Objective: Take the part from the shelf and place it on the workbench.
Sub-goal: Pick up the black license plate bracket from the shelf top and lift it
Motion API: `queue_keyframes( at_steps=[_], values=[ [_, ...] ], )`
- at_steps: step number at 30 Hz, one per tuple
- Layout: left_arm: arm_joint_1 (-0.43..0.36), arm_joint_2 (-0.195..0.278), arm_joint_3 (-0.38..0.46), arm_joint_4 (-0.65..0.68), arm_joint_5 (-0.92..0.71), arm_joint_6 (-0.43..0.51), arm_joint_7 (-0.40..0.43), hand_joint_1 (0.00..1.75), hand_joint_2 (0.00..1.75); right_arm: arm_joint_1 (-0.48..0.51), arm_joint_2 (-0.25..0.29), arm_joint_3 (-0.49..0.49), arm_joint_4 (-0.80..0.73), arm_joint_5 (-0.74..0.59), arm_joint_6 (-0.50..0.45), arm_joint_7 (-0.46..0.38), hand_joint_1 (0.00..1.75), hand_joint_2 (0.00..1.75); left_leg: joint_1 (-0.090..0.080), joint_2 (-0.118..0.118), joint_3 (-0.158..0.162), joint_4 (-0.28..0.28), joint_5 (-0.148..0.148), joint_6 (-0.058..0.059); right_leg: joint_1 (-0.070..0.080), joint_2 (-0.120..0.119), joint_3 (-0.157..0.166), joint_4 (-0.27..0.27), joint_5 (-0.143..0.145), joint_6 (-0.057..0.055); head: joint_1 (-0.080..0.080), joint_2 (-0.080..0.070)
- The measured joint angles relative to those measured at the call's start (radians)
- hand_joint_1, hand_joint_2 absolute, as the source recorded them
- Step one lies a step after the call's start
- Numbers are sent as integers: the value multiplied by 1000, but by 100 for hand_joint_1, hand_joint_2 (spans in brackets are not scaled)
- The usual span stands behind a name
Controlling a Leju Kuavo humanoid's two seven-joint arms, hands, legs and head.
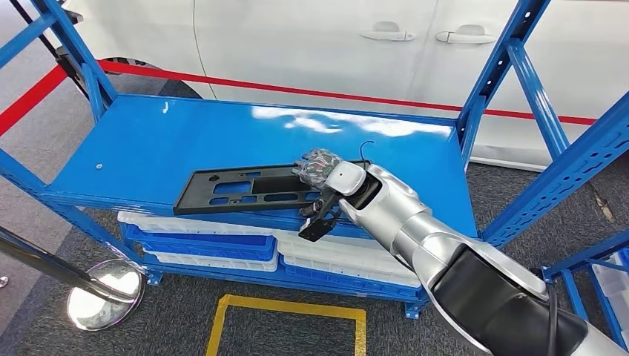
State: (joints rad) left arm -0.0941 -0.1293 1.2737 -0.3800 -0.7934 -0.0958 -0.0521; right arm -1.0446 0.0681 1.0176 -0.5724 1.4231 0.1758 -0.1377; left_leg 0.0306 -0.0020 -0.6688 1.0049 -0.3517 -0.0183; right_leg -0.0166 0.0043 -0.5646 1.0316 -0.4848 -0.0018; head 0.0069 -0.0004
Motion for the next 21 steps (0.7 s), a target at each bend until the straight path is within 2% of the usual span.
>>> queue_keyframes(
  at_steps=[21],
  values=[
    [0,6,0,2,0,9,-2,0,0,4,12,5,6,-7,0,-8,0,0,0,0,0,0,0,0,0,0,0,0,0,0,0,0]
  ],
)
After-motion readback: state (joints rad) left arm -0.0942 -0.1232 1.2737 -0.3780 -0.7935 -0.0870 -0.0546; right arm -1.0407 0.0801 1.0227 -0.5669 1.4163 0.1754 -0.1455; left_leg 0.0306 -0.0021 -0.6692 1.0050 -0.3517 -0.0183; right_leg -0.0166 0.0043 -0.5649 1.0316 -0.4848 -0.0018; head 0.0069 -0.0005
